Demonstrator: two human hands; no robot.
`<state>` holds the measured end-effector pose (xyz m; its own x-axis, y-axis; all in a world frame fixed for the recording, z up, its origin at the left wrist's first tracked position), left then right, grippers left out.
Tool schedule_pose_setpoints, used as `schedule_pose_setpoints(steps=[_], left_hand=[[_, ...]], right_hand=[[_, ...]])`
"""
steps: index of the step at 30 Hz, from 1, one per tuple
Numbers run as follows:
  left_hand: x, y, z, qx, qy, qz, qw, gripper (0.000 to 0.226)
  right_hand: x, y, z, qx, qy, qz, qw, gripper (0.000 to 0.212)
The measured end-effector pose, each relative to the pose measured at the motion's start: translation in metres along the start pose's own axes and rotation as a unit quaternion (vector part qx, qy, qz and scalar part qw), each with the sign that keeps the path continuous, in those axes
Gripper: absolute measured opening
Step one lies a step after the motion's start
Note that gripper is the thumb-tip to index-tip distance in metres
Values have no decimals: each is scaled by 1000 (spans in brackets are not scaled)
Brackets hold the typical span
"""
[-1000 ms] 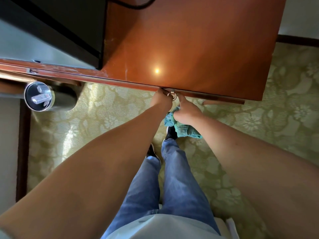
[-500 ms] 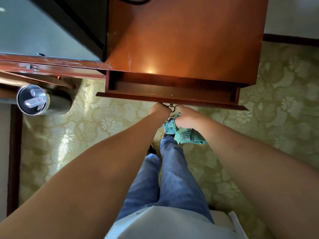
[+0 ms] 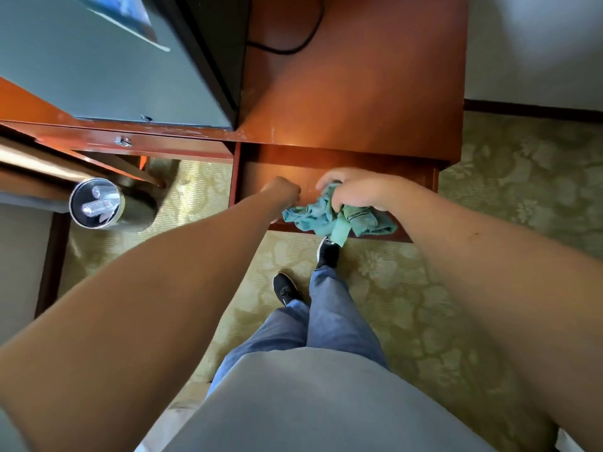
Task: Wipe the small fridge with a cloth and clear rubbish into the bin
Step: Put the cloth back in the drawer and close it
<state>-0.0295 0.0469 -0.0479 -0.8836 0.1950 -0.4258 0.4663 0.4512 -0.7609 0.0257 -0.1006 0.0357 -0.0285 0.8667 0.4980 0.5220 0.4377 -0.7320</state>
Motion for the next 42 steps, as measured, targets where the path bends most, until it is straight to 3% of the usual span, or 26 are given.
schedule_pose_setpoints(steps=[2, 5, 8, 10, 12, 14, 23, 29, 37, 42], left_hand=[[-13, 2, -20, -54, 8, 44, 998, 25], [-14, -4, -36, -107, -1, 63, 992, 11], [3, -7, -24, -81, 22, 50, 995, 10], [27, -8, 2, 0, 52, 13, 999, 15], [53, -21, 33, 113, 80, -17, 990, 28], [74, -28, 51, 162, 117, -24, 979, 32], [78, 0, 55, 97, 211, 30, 972, 36], [61, 11, 48, 94, 223, 30, 970, 38], [12, 30, 35, 56, 192, 48, 979, 36], [-14, 42, 29, 58, 134, 40, 988, 47]], right_hand=[[16, 2, -8, -41, -17, -45, 998, 66], [22, 6, -13, -139, -181, -94, 969, 74], [-5, 7, -8, -194, -183, -54, 962, 50], [-34, 9, 17, -140, -158, -5, 977, 32], [-67, 8, 51, -56, -132, 58, 988, 32], [-95, 6, 76, -8, -113, 106, 988, 36], [-132, 12, 104, 21, -139, 129, 982, 25], [-129, 24, 85, 19, -127, 130, 983, 51], [-117, 55, 39, -5, -113, 120, 986, 60], [-106, 73, 4, -29, -106, 112, 988, 66]])
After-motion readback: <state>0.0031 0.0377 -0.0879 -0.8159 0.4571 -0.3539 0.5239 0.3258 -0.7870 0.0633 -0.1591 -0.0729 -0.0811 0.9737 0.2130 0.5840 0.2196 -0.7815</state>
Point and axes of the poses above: each hand's wrist, its own y-axis towards the middle knuckle, its own z-axis out of the palm, x = y × z, the point moved 10 cm from there along y, towards the middle knuckle, and after that the axes turned 10 degrees about -x, right-handed, at the moved point
